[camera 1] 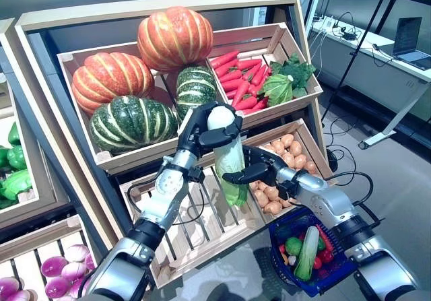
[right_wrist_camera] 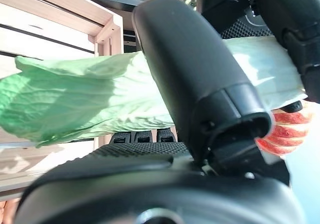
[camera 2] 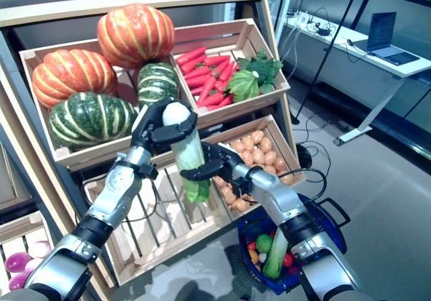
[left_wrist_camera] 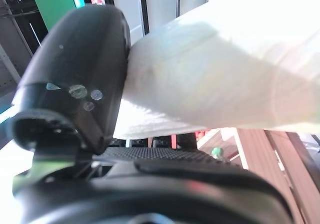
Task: Put vegetables into the basket
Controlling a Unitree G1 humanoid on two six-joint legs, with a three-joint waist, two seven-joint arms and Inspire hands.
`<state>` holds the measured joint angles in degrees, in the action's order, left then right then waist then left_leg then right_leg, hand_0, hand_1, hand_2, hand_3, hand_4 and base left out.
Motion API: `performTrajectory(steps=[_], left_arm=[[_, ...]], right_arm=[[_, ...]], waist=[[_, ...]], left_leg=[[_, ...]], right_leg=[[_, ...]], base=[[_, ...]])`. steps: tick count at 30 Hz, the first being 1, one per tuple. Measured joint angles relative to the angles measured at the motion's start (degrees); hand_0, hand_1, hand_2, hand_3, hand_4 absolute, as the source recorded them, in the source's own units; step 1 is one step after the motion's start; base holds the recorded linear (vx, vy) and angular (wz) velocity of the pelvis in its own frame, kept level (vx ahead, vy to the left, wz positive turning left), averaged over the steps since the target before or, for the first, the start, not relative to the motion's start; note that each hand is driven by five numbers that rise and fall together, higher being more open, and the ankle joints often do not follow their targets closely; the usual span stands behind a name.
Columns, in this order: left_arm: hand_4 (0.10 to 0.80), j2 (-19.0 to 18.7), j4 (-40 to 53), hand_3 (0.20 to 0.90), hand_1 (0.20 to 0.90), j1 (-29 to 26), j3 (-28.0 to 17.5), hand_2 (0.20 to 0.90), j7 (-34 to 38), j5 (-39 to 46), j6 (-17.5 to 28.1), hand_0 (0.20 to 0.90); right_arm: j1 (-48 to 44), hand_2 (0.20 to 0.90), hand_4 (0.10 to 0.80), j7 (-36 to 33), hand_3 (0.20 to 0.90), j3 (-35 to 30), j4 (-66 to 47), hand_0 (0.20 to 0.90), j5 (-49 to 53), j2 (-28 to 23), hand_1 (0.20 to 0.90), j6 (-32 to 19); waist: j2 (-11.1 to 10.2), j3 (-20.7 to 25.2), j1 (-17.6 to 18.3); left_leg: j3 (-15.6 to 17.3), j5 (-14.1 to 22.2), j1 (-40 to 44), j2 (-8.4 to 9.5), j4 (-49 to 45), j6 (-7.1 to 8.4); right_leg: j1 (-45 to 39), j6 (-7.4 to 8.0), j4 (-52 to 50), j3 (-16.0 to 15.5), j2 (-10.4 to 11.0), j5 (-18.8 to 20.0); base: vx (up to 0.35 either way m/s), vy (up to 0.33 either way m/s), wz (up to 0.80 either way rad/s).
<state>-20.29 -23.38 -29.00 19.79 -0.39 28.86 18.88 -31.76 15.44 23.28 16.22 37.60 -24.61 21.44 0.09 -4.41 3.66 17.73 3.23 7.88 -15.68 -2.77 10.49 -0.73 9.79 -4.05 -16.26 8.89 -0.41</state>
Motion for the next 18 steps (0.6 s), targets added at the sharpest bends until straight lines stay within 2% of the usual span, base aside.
performTrajectory(steps=[6,12,13,14,18], left_arm=[[0.4,0.5,0.3,0.3,0.3,0.2,0.1,0.3,-1.8,0.4,-1.1,0.3],[0.4,0.8,0.3,0.3,0.3,1.0,1.2,0.3,-2.7,1.4,-1.2,0.3],[0.4,0.9,0.3,0.3,0.3,1.4,1.4,0.3,-2.8,1.6,-1.2,0.3],[0.4,1.0,0.3,0.3,0.3,1.8,1.9,0.3,-2.8,2.3,-1.2,0.3],[0.4,0.9,0.2,0.3,0.3,1.9,1.7,0.3,-2.8,3.7,-1.6,0.3]], right_arm=[[-1.2,0.9,0.8,2.2,0.9,0.4,0.4,0.9,3.6,-1.9,0.9,3.4],[-5.0,0.9,0.8,3.7,0.9,3.4,4.9,0.9,3.9,-2.0,0.9,4.6],[-5.6,0.547,0.565,3.7,0.547,4.3,6.3,0.547,5.5,-1.9,0.547,4.6],[-5.6,0.3,0.4,3.7,0.3,4.7,7.2,0.3,6.5,-1.9,0.3,4.6],[-5.6,0.3,0.4,3.9,0.3,5.9,8.3,0.3,10.1,-1.3,0.3,4.6]], waist=[[0.0,0.1,-0.3],[0.1,0.8,-0.6],[0.1,1.4,-1.0],[0.1,1.9,-1.3],[0.1,2.1,-1.7]], left_leg=[[-0.2,-0.6,0.2,0.16,0.7,-0.04],[-0.3,-0.7,1.2,0.28,1.1,-0.03],[-0.3,-0.7,1.2,0.34,1.2,-0.06],[-0.3,-0.7,1.2,0.4,1.3,-0.07],[-0.7,-0.8,1.3,0.54,1.3,-0.14]], right_leg=[[0.0,-0.04,0.0,0.0,0.0,0.0],[-1.1,-0.03,0.3,0.0,0.0,0.1],[-1.1,0.06,0.6,0.0,0.0,0.2],[-1.3,0.13,0.8,0.1,0.0,0.3],[-1.7,0.16,1.0,0.2,0.1,0.3]], base=[[0.005,0.004,0.01],[0.0,0.0,0.0],[0.031,0.027,0.01],[0.033,0.021,0.02],[0.033,0.015,0.04]])
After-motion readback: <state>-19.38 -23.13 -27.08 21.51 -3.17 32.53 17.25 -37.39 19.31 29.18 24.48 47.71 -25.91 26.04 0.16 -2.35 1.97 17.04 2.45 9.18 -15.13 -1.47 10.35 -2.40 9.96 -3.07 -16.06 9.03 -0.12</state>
